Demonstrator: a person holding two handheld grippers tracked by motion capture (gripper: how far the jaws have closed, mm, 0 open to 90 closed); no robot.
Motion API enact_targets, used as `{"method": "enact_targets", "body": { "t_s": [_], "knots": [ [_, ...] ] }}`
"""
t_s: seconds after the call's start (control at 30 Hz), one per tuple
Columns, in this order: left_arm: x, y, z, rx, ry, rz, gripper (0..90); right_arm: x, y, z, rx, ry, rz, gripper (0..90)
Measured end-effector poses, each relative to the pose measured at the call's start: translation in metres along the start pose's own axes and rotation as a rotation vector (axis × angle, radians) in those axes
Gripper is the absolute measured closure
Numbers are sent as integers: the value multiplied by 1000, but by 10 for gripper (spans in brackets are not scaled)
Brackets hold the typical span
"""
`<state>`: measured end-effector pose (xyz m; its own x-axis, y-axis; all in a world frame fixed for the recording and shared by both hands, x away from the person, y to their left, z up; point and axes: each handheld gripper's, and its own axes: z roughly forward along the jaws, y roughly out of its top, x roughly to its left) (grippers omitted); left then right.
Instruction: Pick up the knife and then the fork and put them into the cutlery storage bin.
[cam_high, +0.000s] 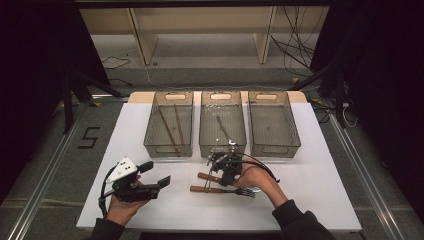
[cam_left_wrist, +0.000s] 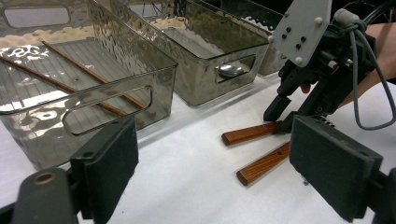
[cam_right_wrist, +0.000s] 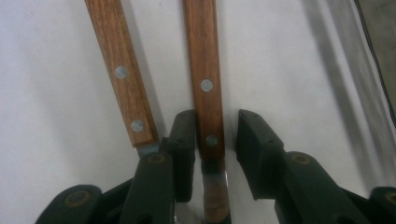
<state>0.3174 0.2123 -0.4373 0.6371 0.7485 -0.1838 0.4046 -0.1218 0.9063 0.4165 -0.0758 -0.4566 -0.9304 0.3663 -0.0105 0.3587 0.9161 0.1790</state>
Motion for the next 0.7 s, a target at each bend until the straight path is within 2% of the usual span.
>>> {"method": "enact_targets", "body": {
  "t_s": [0.27,0.3,0.7],
  "knots": [
    [0,0,0,-2,0,-1,156,1,7,2,40,7,-38,741],
    [0,0,0,-3,0,-1,156,1,8,1,59,10,-38,750],
    [0,0,0,-2,0,-1,156,2,12,1,79,2,-87,777]
  ]
}}
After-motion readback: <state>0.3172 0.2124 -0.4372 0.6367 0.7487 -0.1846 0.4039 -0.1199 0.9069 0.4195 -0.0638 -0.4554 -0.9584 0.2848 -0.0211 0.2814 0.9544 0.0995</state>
